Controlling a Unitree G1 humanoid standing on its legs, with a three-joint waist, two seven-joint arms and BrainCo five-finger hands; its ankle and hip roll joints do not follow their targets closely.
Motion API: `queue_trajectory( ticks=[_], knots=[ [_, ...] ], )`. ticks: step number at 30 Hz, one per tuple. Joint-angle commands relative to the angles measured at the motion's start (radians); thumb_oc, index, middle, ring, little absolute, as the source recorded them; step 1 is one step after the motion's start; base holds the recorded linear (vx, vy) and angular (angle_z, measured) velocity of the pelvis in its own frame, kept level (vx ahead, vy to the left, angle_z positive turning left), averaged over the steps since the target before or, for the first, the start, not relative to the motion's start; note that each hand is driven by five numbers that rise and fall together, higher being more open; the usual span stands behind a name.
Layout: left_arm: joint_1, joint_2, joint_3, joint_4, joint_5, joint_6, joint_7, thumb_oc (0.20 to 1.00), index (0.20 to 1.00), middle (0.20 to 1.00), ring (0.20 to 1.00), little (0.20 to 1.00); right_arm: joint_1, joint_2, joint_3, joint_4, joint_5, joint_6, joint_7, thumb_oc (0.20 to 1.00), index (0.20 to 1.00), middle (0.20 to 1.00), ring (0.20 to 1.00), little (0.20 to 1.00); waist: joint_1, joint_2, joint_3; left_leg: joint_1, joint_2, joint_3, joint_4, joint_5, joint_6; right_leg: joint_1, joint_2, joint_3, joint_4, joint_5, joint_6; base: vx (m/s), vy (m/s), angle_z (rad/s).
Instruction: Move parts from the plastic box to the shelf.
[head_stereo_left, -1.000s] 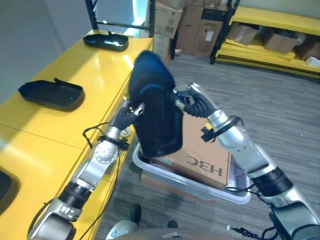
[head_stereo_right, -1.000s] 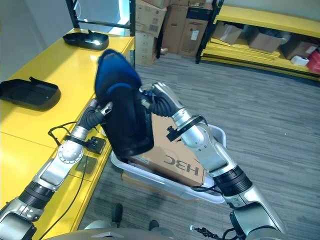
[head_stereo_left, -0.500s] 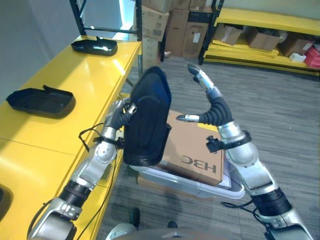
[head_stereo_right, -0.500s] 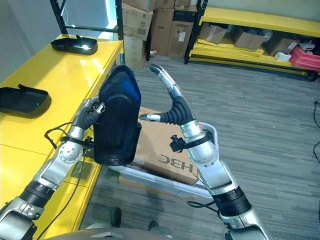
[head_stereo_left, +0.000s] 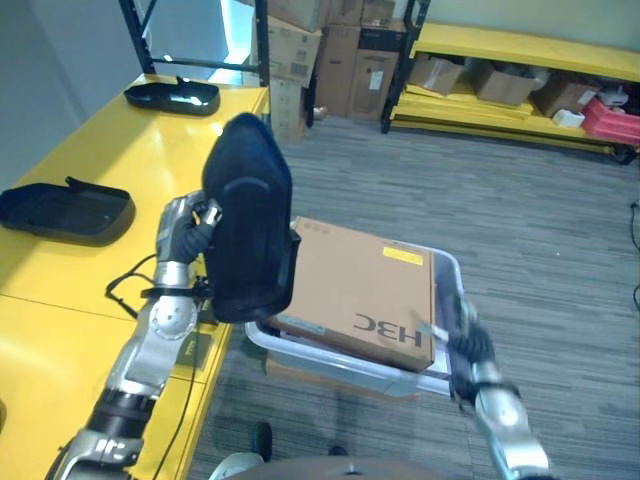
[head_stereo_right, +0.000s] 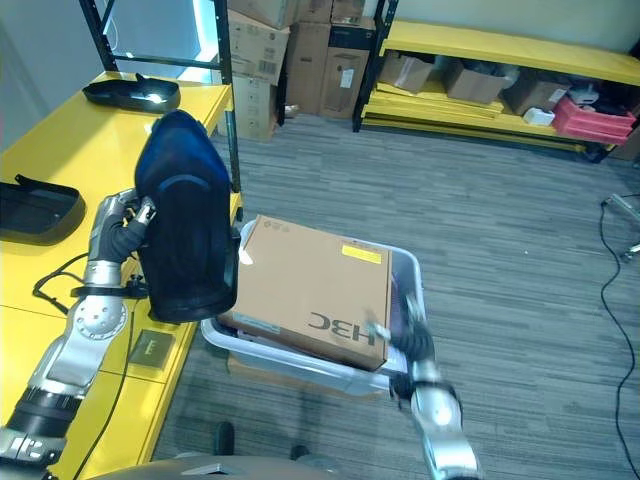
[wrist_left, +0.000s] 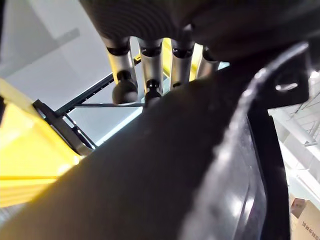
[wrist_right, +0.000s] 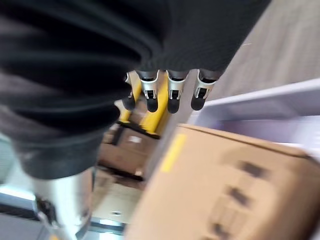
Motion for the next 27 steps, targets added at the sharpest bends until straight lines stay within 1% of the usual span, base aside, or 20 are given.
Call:
queue_trajectory(
  ticks=[1,4,7,8,9,10,11,12,13,14,15,16,17,19,20,22,24,25,26,27],
  knots=[
    [-0.047,0.028,0.048,-0.078,-0.039,-0.1,-0.002,0.2,0.2,0.2,0.2,0.2,-0.076,0.018,0.027,0.076,0.018,-0.042,0.008,1.0,1.0,1.0,1.0,1.0,0.018,0.0,-0.059,0.018,0.071,-0.024,0.024,-0.129,-0.026,-0.059,-0.048,-0.033,0.072,-0.066,0.037,-0.02,-0.081,-0.04],
    [-0.01,0.026,0.075,-0.142,-0.073,-0.119,-0.017,0.2,0.2,0.2,0.2,0.2,-0.091,0.059,0.062,0.268,0.038,-0.018,0.029,1.0,1.0,1.0,1.0,1.0,0.035,0.005,-0.046,0.009,0.078,-0.039,0.03,-0.12,-0.038,-0.058,-0.036,-0.047,0.083,-0.078,0.027,-0.03,-0.09,0.01],
    [0.011,0.028,0.099,-0.189,-0.108,-0.132,-0.031,0.2,0.2,0.2,0.2,0.2,-0.118,0.079,0.112,0.387,0.073,-0.007,0.09,1.0,1.0,1.0,1.0,1.0,0.053,0.007,-0.031,-0.011,0.089,-0.069,0.038,-0.103,-0.053,-0.06,-0.018,-0.068,0.091,-0.089,0.01,-0.04,-0.11,0.21],
    [0.011,0.028,0.1,-0.19,-0.108,-0.131,-0.032,0.2,0.2,0.2,0.2,0.2,-0.118,0.079,0.112,0.388,0.073,-0.007,0.09,1.0,1.0,1.0,1.0,1.0,0.051,0.007,-0.031,-0.011,0.089,-0.07,0.038,-0.103,-0.053,-0.06,-0.018,-0.069,0.092,-0.089,0.01,-0.09,-0.236,0.44],
    [0.033,0.033,0.114,-0.245,-0.157,-0.153,-0.041,0.2,0.2,0.2,0.2,0.2,-0.163,0.099,0.197,0.531,0.049,0.017,0.145,1.0,1.0,1.0,1.0,1.0,0.1,0.008,-0.001,-0.043,0.093,-0.115,0.063,-0.084,-0.074,-0.058,0.005,-0.098,0.096,-0.103,-0.011,-0.18,-0.322,0.77],
    [0.045,0.036,0.126,-0.282,-0.185,-0.166,-0.036,0.2,0.2,0.2,0.2,0.2,-0.203,0.119,0.244,0.601,0.022,0.02,0.149,1.0,1.0,1.0,1.0,1.0,0.129,0.014,0.038,-0.085,0.092,-0.169,0.076,-0.048,-0.1,-0.064,0.024,-0.141,0.102,-0.109,-0.029,-0.22,-0.386,0.92],
    [0.046,0.034,0.125,-0.294,-0.2,-0.171,-0.033,0.2,0.2,0.2,0.2,0.2,-0.222,0.126,0.258,0.638,0.008,0.027,0.141,1.0,1.0,1.0,1.0,1.0,0.147,0.019,0.054,-0.103,0.093,-0.191,0.074,-0.027,-0.114,-0.07,0.033,-0.163,0.104,-0.115,-0.037,-0.16,-0.197,0.97],
    [0.045,0.034,0.126,-0.295,-0.201,-0.17,-0.034,0.2,0.2,0.2,0.2,0.2,-0.226,0.127,0.258,0.641,0.008,0.025,0.14,1.0,1.0,1.0,1.0,1.0,0.14,0.02,0.052,-0.111,0.091,-0.199,0.073,-0.02,-0.114,-0.075,0.033,-0.17,0.103,-0.11,-0.036,-0.18,-0.152,1.07],
    [0.036,0.028,0.123,-0.32,-0.215,-0.181,-0.018,0.2,0.2,0.2,0.2,0.2,-0.27,0.142,0.279,0.708,-0.02,0.035,0.125,1.0,1.0,1.0,1.0,1.0,0.179,0.037,0.081,-0.158,0.079,-0.248,0.055,0.029,-0.137,-0.09,0.037,-0.23,0.099,-0.113,-0.044,-0.2,-0.115,1.27],
    [0.032,0.021,0.117,-0.329,-0.231,-0.186,-0.026,0.2,0.2,0.2,0.2,0.2,-0.294,0.147,0.285,0.746,-0.031,0.041,0.12,1.0,1.0,1.0,1.0,1.0,0.186,0.046,0.088,-0.181,0.068,-0.261,0.05,0.047,-0.138,-0.099,0.035,-0.261,0.095,-0.109,-0.046,-0.25,-0.129,1.13],
    [0.029,0.016,0.109,-0.339,-0.243,-0.187,-0.032,0.2,0.2,0.2,0.2,0.2,-0.319,0.148,0.296,0.771,-0.057,0.046,0.113,1.0,1.0,1.0,1.0,1.0,0.191,0.051,0.094,-0.199,0.056,-0.249,0.051,0.052,-0.131,-0.109,0.028,-0.29,0.096,-0.104,-0.044,-0.2,-0.049,0.91],
    [0.028,0.016,0.107,-0.344,-0.238,-0.19,-0.032,0.2,0.2,0.2,0.2,0.2,-0.345,0.146,0.305,0.807,-0.092,0.054,0.103,1.0,1.0,1.0,1.0,1.0,0.2,0.054,0.093,-0.204,0.05,-0.229,0.058,0.042,-0.12,-0.124,0.022,-0.315,0.1,-0.102,-0.043,-0.15,-0.012,1.28],
    [0.027,0.016,0.107,-0.344,-0.238,-0.19,-0.033,0.2,0.2,0.2,0.2,0.2,-0.347,0.147,0.304,0.81,-0.093,0.053,0.102,1.0,1.0,1.0,1.0,1.0,0.198,0.055,0.092,-0.21,0.049,-0.232,0.061,0.046,-0.119,-0.128,0.021,-0.317,0.1,-0.098,-0.041,-0.11,-0.019,1.6],
    [0.037,0.018,0.103,-0.361,-0.255,-0.2,-0.041,0.2,0.2,0.2,0.2,0.2,-0.376,0.146,0.29,0.866,-0.11,0.074,0.08,1.0,1.0,1.0,1.0,1.0,0.214,0.056,0.083,-0.198,0.043,-0.216,0.101,0.009,-0.107,-0.14,0.005,-0.353,0.099,-0.094,-0.037,-0.11,-0.042,1.1],
    [0.037,0.021,0.097,-0.369,-0.281,-0.208,-0.044,0.2,0.2,0.2,0.2,0.2,-0.38,0.143,0.257,0.902,-0.1,0.087,0.061,1.0,1.0,1.0,1.0,1.0,0.217,0.049,0.075,-0.179,0.04,-0.186,0.152,-0.054,-0.093,-0.134,-0.013,-0.38,0.087,-0.089,-0.039,-0.13,-0.041,0.6],
    [0.036,0.02,0.101,-0.384,-0.302,-0.214,-0.047,0.2,0.2,0.2,0.2,0.2,-0.376,0.14,0.225,0.926,-0.084,0.099,0.048,1.0,1.0,1.0,1.0,1.0,0.207,0.038,0.07,-0.163,0.034,-0.139,0.228,-0.133,-0.076,-0.124,-0.037,-0.416,0.074,-0.083,-0.042,-0.08,-0.004,0.95],
    [0.033,0.023,0.103,-0.403,-0.318,-0.215,-0.058,0.2,0.2,0.2,0.2,0.2,-0.373,0.138,0.206,0.937,-0.079,0.106,0.041,1.0,1.0,1.0,1.0,1.0,0.196,0.033,0.065,-0.137,0.034,-0.08,0.28,-0.198,-0.068,-0.105,-0.051,-0.448,0.059,-0.081,-0.043,-0.05,0.033,0.74],
    [0.028,0.026,0.109,-0.408,-0.315,-0.217,-0.058,0.2,0.2,0.2,0.2,0.2,-0.369,0.137,0.204,0.941,-0.082,0.109,0.042,1.0,1.0,1.0,1.0,1.0,0.19,0.031,0.06,-0.117,0.034,-0.047,0.291,-0.223,-0.066,-0.1,-0.058,-0.465,0.057,-0.079,-0.043,-0.04,0.037,0.73],
    [0.028,0.026,0.109,-0.408,-0.315,-0.217,-0.058,0.2,0.2,0.2,0.2,0.2,-0.368,0.137,0.205,0.941,-0.082,0.109,0.042,1.0,1.0,1.0,1.0,1.0,0.189,0.032,0.061,-0.116,0.034,-0.047,0.293,-0.226,-0.066,-0.097,-0.057,-0.465,0.056,-0.08,-0.043,-0.04,0.073,0.62],
    [0.02,0.032,0.114,-0.417,-0.319,-0.221,-0.062,0.2,0.2,0.2,0.2,0.2,-0.359,0.136,0.197,0.95,-0.087,0.117,0.043,1.0,1.0,1.0,1.0,1.0,0.177,0.034,0.045,-0.073,0.033,0.007,0.29,-0.263,-0.061,-0.089,-0.066,-0.495,0.054,-0.076,-0.043,0.05,0.058,0.67]
  ],
)
